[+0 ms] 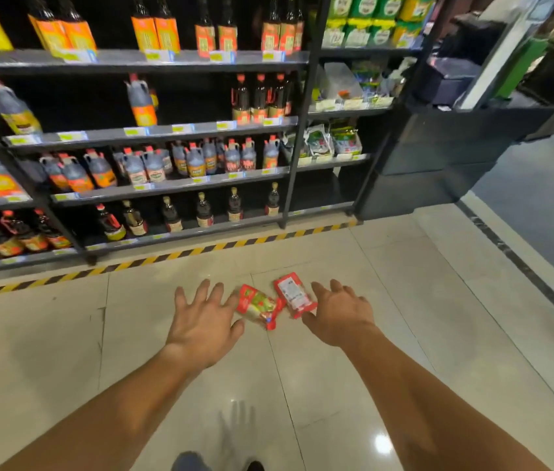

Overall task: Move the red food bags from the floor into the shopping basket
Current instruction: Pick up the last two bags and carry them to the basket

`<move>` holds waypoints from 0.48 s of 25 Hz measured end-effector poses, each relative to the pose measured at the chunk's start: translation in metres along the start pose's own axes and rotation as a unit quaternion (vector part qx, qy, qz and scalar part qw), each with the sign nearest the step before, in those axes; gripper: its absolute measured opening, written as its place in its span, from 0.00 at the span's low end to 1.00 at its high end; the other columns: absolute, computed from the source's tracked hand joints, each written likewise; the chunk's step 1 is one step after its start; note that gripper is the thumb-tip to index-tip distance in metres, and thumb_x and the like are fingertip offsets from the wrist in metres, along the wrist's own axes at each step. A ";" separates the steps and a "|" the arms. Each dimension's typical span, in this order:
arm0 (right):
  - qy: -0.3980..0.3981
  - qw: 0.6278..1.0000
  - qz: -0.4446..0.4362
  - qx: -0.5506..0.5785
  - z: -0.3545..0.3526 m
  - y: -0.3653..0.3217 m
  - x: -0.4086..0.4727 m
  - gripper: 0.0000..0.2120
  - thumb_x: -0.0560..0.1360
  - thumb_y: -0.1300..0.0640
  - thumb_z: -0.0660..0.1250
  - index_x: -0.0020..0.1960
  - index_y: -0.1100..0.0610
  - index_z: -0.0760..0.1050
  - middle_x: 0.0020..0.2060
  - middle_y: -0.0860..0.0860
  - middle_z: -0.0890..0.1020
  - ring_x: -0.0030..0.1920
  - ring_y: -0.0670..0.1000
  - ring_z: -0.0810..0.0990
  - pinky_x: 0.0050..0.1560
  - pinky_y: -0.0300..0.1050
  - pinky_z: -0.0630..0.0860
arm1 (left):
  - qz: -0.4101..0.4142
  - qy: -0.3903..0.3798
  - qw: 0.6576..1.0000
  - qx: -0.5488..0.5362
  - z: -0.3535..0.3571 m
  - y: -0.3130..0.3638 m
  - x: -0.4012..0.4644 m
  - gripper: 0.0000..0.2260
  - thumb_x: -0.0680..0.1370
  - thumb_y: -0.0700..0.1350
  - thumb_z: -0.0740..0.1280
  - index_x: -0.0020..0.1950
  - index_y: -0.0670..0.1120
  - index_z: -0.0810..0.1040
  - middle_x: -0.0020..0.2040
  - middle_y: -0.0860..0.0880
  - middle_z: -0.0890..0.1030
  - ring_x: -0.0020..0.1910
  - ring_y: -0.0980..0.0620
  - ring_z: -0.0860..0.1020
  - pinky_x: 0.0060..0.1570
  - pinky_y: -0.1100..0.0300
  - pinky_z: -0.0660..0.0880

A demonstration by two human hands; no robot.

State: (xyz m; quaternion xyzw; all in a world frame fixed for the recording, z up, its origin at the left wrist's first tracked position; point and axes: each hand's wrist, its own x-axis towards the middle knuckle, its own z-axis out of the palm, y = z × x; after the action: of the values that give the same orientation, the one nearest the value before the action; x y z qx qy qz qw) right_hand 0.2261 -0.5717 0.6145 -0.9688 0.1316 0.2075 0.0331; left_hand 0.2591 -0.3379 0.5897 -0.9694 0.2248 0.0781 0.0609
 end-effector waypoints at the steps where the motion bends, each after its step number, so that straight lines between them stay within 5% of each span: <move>1: -0.007 1.000 0.001 -0.007 -0.004 0.005 0.022 0.33 0.79 0.37 0.60 0.80 0.48 0.57 0.76 0.54 0.65 0.74 0.58 0.65 0.68 0.56 0.67 | 0.001 -0.007 1.000 -0.004 0.006 0.003 0.022 0.27 0.80 0.61 0.49 0.78 0.54 0.58 0.77 0.45 0.63 0.77 0.42 0.56 0.69 0.34 0.54; 9: -0.082 0.996 -0.022 -0.021 0.025 0.043 0.245 0.27 0.78 0.40 0.60 0.74 0.48 0.64 0.66 0.53 0.73 0.66 0.57 0.72 0.58 0.52 0.71 | 0.035 -0.078 0.995 -0.050 0.101 0.035 0.238 0.24 0.79 0.59 0.55 0.71 0.52 0.71 0.69 0.45 0.74 0.67 0.42 0.71 0.62 0.39 0.67; 12: -0.095 0.995 -0.039 -0.018 0.079 0.052 0.350 0.23 0.79 0.42 0.59 0.71 0.50 0.68 0.60 0.53 0.76 0.61 0.57 0.76 0.50 0.49 0.69 | 0.031 -0.104 0.992 -0.064 0.177 0.047 0.319 0.23 0.80 0.59 0.55 0.72 0.52 0.68 0.69 0.45 0.72 0.66 0.42 0.70 0.60 0.44 0.67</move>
State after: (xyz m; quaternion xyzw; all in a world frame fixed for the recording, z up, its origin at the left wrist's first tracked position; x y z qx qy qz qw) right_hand 0.4885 -0.6972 0.3979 -0.9496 0.0862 0.2992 0.0358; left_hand 0.4994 -0.4888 0.3550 -0.9504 0.2420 0.1943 0.0197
